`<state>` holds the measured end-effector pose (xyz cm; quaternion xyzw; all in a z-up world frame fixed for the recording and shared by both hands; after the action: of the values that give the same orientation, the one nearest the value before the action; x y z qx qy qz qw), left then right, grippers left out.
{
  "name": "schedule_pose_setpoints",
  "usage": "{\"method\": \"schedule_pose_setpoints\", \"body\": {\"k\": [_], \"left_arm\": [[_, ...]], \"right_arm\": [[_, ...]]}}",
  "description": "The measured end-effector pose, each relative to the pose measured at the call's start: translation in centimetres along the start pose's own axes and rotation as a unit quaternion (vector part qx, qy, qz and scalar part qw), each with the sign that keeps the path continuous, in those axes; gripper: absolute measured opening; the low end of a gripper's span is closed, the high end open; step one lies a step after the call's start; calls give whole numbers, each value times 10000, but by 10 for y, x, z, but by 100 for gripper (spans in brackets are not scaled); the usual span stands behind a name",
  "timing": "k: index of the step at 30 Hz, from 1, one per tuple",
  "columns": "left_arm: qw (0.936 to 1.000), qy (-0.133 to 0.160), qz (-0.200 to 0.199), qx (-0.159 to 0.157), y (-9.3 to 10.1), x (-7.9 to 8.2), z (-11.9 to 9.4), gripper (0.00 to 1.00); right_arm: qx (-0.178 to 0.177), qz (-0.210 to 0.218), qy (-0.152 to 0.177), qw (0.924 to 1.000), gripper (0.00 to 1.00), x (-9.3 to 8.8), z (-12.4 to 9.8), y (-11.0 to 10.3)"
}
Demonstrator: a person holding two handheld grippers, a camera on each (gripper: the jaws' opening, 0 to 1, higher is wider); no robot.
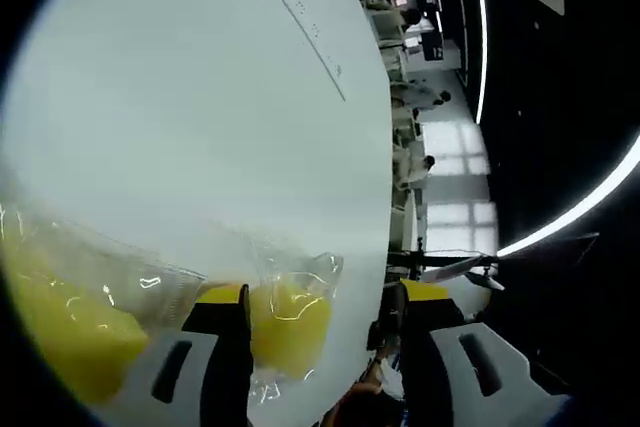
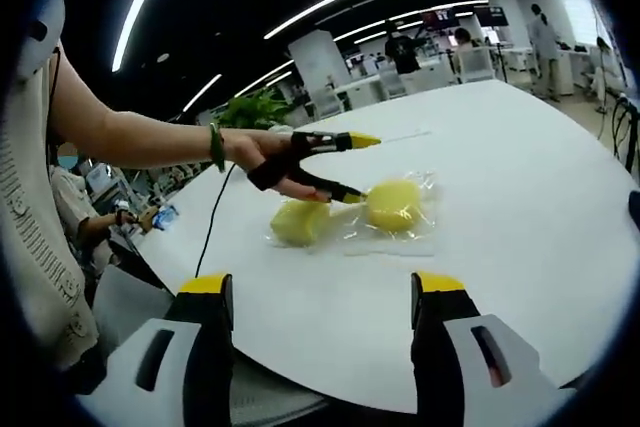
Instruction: Compare the silicone blocks by pressing each to a similar depth, holding the contact briefly, and releasing to observe deformation and rebound differences across the visible hardness samples.
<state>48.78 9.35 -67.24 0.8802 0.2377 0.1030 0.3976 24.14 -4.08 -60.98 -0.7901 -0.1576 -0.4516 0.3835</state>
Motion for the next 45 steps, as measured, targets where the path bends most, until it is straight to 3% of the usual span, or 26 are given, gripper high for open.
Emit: {"method": "schedule_pose_setpoints", "body": {"k": [13,17,19,22,28,31,33,37,39,41,43,45], "left_arm": [[9964,-86,575,615,-12,0,12,8],[9962,-47,622,606,-13,1,12,4],[9922,150,1116,539,-10,3,13,1],[9889,294,1346,554,-7,1,13,0],[9885,317,1427,387,-1,-3,9,0],[9871,351,1559,111,10,-6,4,0],[9800,423,1942,-109,19,-10,-2,0],[9800,310,1919,-422,30,-19,-13,0],[9749,296,2143,-530,35,-25,-19,0],[9829,92,1767,-513,36,-30,-25,0],[9801,204,1903,-525,35,-32,-28,0],[9725,241,2264,-497,35,-35,-32,0]], "right_arm": [[-51,84,19,10000,65,-2,-4,4],[-47,92,-14,9999,64,-4,-4,3],[-34,81,14,10000,64,-4,-4,3],[-69,73,7,9999,64,-3,-5,5],[-83,24,11,10000,64,-1,-10,5],[-98,0,28,9999,64,0,-11,5],[-85,-10,39,10000,64,1,-11,4],[-54,-57,47,10000,64,3,-12,2],[-48,-90,46,9999,64,4,-12,1],[-41,-128,62,9999,64,5,-13,-1],[-57,-143,56,9999,64,5,-15,-2],[-58,-178,76,9998,64,6,-17,-4]]}}
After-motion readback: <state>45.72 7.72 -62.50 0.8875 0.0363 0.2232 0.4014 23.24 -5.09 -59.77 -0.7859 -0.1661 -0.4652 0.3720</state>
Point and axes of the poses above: the point that each gripper's makers call its tool centre point, and the gripper's own axes: z roughly forward along the fingers, y roughly to its right, x roughly out of its top, the point moved 7 cm from there along -z, roughly backward along the fingers, and after that the axes turned 13 degrees about x, right-handed, at the moved point
